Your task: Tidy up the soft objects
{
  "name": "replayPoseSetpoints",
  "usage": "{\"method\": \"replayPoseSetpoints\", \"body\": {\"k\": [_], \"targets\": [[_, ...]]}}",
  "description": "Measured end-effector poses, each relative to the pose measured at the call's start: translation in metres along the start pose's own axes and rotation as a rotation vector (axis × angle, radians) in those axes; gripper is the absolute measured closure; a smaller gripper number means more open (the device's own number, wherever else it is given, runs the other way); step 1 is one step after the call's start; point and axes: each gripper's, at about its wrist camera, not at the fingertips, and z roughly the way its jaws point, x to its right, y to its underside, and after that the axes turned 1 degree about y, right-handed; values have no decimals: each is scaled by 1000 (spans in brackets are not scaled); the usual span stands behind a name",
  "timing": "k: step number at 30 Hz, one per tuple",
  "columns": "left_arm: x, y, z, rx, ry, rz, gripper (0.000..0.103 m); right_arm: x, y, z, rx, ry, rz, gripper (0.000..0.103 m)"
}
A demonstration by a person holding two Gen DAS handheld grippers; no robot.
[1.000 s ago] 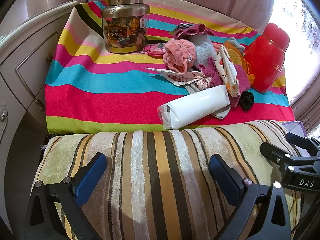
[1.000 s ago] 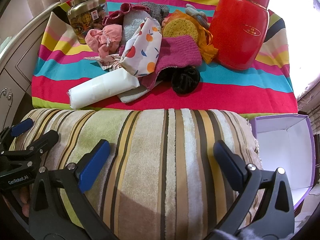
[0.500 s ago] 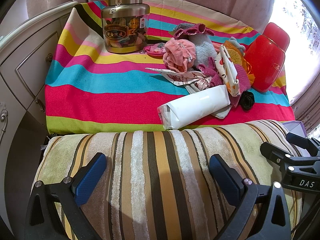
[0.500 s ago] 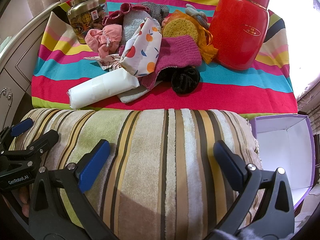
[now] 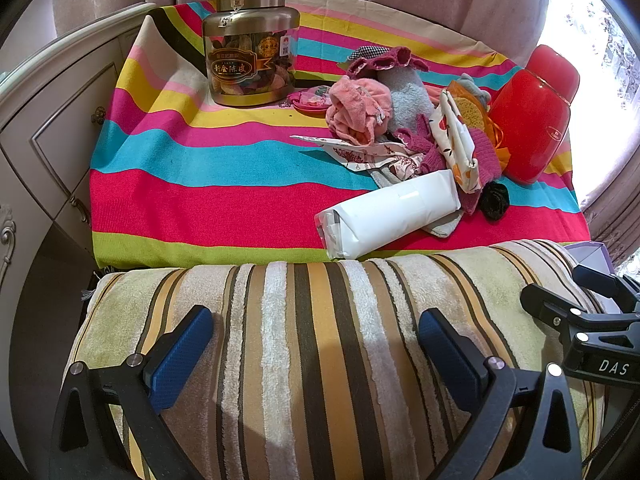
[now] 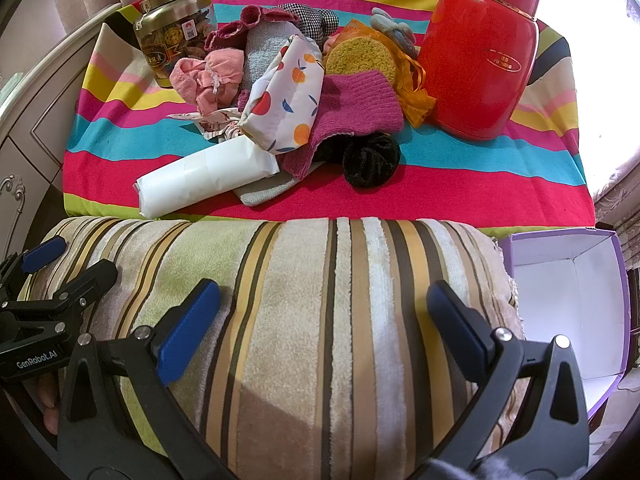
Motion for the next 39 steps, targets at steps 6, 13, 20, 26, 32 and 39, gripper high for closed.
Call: {"method": "replayPoseSetpoints", "body": {"k": [6, 13, 20, 26, 32, 39], "targets": [[0, 0, 0, 0, 0, 0, 0, 0, 0, 0, 0, 0, 0, 0], [0, 0, 0, 0, 0, 0, 0, 0, 0, 0, 1, 0, 0, 0], [0, 0, 0, 0, 0, 0, 0, 1, 0, 0, 1, 0, 0, 0], [1, 0, 0, 0, 0, 0, 0, 1, 1, 0, 3, -1, 1, 0], [0, 0, 0, -2, 1, -1, 0, 1, 1, 0, 8, -1, 2, 0], [1, 0, 0, -4, 1, 0, 0, 0, 0, 1, 4, -7, -5, 0]]}}
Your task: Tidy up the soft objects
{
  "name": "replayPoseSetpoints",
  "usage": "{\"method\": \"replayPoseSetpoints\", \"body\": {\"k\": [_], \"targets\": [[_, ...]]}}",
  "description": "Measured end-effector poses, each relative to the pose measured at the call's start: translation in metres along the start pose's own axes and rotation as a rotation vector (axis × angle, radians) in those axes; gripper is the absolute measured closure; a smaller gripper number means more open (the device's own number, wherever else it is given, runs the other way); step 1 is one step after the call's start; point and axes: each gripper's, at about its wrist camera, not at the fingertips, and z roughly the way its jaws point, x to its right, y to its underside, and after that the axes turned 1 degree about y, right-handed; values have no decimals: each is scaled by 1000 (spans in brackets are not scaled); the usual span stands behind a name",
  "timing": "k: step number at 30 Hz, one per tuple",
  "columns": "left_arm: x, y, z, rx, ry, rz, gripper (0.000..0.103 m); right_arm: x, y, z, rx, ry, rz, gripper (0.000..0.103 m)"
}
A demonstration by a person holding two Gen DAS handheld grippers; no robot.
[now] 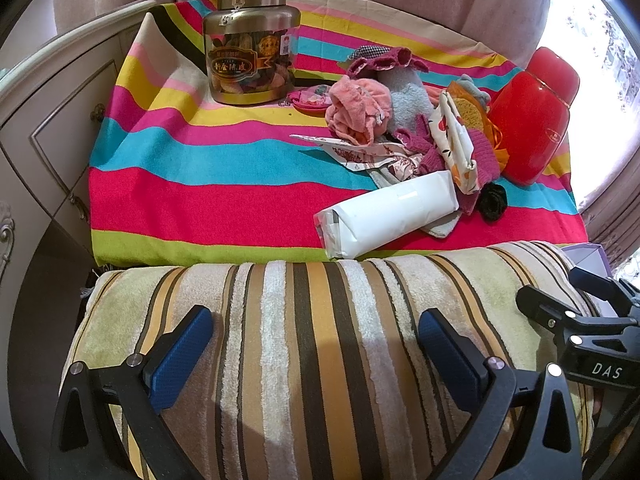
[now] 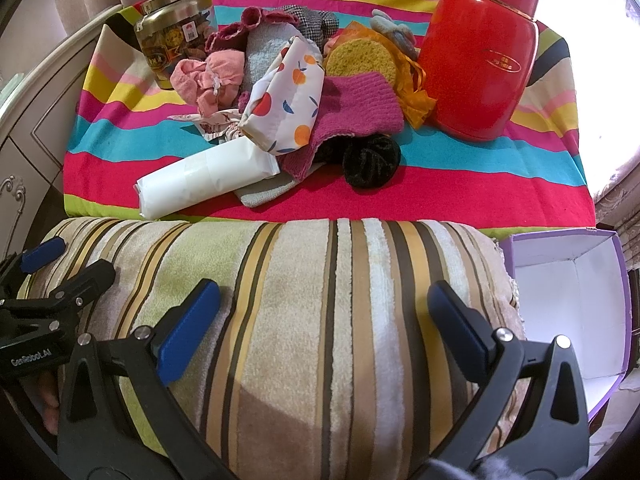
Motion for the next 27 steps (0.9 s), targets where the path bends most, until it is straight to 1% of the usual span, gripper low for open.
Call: {"method": "replayPoseSetpoints", "body": {"k": [3, 5, 7, 9, 13, 16, 18, 22, 23, 24, 25, 27], "targets": [[0, -5, 1, -5, 23, 16, 0, 7, -4, 2, -21, -53, -3, 0], [3, -10, 3, -11, 47, 52, 0, 9, -6, 3, -38, -77, -9, 0], [10, -17, 7, -14, 69, 110, 1, 10, -10, 6, -63, -96, -30, 0], [20, -25, 12, -16, 84, 179, 3, 10, -11, 8, -69, -106, -43, 0], [38, -43, 26, -27, 87, 297, 13, 16, -14, 9, -67, -131, -46, 0], [49, -54, 40, -52, 84, 381, 19, 25, -17, 10, -63, -148, -18, 0], [56, -61, 51, -86, 91, 435, 20, 33, -22, 11, -55, -178, 24, 0], [64, -69, 71, -141, 92, 503, 23, 47, -34, 14, -33, -262, 127, 0], [65, -71, 76, -153, 98, 509, 29, 49, -38, 14, -24, -281, 149, 0], [66, -72, 80, -166, 104, 511, 32, 50, -43, 15, -15, -294, 163, 0], [67, -72, 83, -179, 114, 513, 37, 50, -47, 16, -9, -296, 166, 0], [68, -74, 88, -187, 130, 509, 41, 47, -58, 19, 7, -299, 161, 0]]}}
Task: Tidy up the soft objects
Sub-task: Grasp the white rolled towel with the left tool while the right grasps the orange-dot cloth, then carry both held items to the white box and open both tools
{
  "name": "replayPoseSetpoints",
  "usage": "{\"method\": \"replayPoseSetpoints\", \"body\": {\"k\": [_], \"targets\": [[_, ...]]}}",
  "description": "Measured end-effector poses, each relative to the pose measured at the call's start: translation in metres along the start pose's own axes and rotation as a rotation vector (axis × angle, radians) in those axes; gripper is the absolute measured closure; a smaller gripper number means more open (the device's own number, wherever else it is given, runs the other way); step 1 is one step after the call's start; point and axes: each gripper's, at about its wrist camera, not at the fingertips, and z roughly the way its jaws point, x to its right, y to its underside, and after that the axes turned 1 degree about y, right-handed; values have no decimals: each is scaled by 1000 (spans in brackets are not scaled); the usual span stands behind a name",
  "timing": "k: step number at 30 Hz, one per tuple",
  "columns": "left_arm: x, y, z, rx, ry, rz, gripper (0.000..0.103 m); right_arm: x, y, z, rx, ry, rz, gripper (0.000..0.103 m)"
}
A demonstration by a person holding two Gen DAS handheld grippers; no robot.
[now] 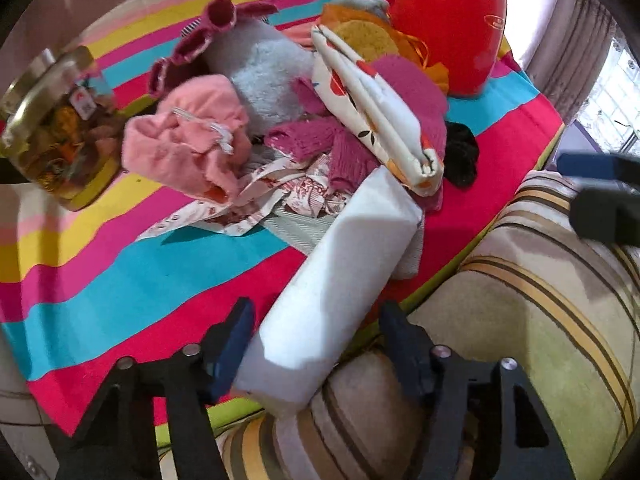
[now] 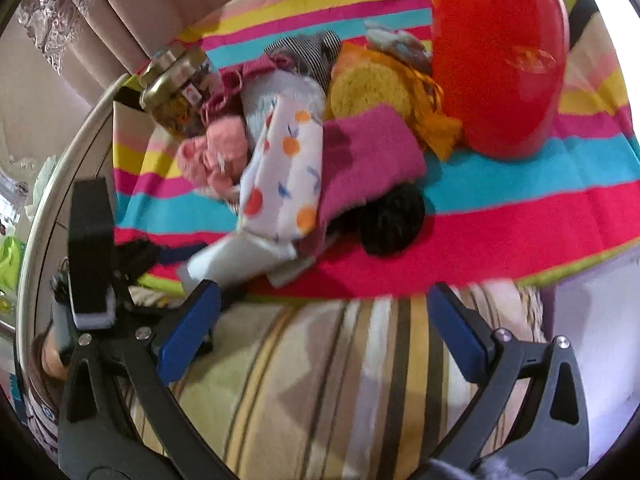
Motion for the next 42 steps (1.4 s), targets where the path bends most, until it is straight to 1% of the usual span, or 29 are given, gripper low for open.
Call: {"method": "replayPoseSetpoints", "body": {"k": [4, 6, 7, 8, 10, 11, 15, 17, 20, 21, 22, 23, 25, 31, 36, 39, 42], "targets": [[1, 2, 0, 9, 28, 1, 45, -10, -21, 12, 32, -19, -13, 0], [2, 6, -3, 17, 28, 5, 46, -13, -31, 17, 43, -21, -8, 0], [1, 3, -2, 19, 24, 8, 47, -16, -36, 22, 46, -16, -13, 0], [1, 2, -2, 23, 23, 8, 48, -19, -41, 28, 43, -9, -21, 0], [-3, 5, -2, 31, 49, -22, 48, -20, -46, 37, 37, -8, -18, 0], [-5, 6, -3, 36, 58, -29, 49, -20, -50, 42, 26, 8, -17, 0], [-6, 10, -9, 51, 53, -22, 49, -24, -61, 60, 13, 15, -20, 2], [-9, 10, -13, 57, 56, -30, 49, -27, -67, 67, 3, 17, -24, 8], [-15, 13, -23, 69, 62, -48, 50, -27, -71, 77, -23, 8, -34, 28], [-16, 15, -25, 74, 63, -55, 50, -27, -72, 82, -36, 1, -33, 46], [-17, 16, -28, 78, 64, -61, 51, -26, -72, 84, -43, -11, -29, 60], [-18, 17, -30, 82, 66, -67, 51, -25, -71, 83, -43, -17, -25, 60], [-23, 20, -37, 92, 71, -79, 51, -25, -68, 78, -28, -22, -34, 67], [-34, 24, -50, 127, 72, -138, 53, -14, -59, 46, 38, -33, -37, 68], [-42, 23, -61, 158, 66, -188, 55, 6, -48, 12, 95, -47, -11, 68], [-33, 19, -71, 179, 71, -187, 56, 20, -40, -10, 126, -37, 10, 68], [-13, 8, -78, 203, 84, -163, 56, 43, -28, -31, 149, -17, 52, 68]]}}
